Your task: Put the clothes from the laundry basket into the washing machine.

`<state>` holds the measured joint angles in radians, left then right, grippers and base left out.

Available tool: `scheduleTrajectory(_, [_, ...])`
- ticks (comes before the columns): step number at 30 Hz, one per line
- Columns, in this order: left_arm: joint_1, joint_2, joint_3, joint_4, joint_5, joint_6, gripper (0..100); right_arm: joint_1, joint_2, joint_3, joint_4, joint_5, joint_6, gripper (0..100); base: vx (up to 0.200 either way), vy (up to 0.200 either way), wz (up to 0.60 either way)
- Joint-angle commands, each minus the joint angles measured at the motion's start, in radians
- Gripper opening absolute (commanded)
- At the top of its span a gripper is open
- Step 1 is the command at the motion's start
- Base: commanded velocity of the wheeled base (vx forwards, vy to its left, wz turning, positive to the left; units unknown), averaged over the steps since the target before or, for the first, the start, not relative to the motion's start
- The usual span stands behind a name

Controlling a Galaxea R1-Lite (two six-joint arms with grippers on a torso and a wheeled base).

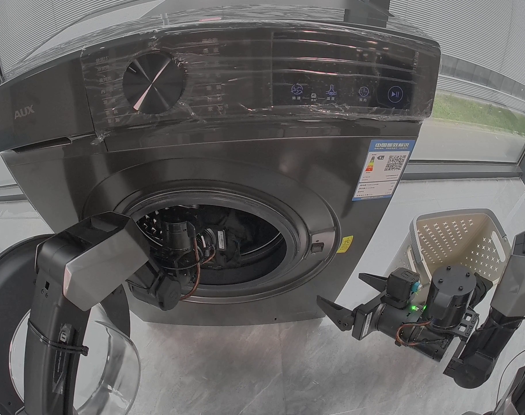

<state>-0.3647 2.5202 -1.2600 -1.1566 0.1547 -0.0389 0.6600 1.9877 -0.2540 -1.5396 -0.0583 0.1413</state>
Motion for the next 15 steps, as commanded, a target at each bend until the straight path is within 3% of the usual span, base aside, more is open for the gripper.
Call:
scheduleTrajectory(1, [-0.011,-0.011,0.037,0.006,-0.004,-0.001,100,0.001,0.002,0.002,-0.001,0.0,0.0,100,0.0,0.0,0.0])
scheduleTrajectory(7, [-0.028,-0.012,0.113,0.017,-0.029,0.008,100,0.0,0.003,0.001,-0.001,0.002,0.0,100,0.0,0.0,0.0])
scheduleTrajectory(15, [-0.025,0.061,0.059,0.035,-0.037,0.021,100,0.001,0.005,0.001,-0.001,0.005,0.0,100,0.0,0.0,0.0])
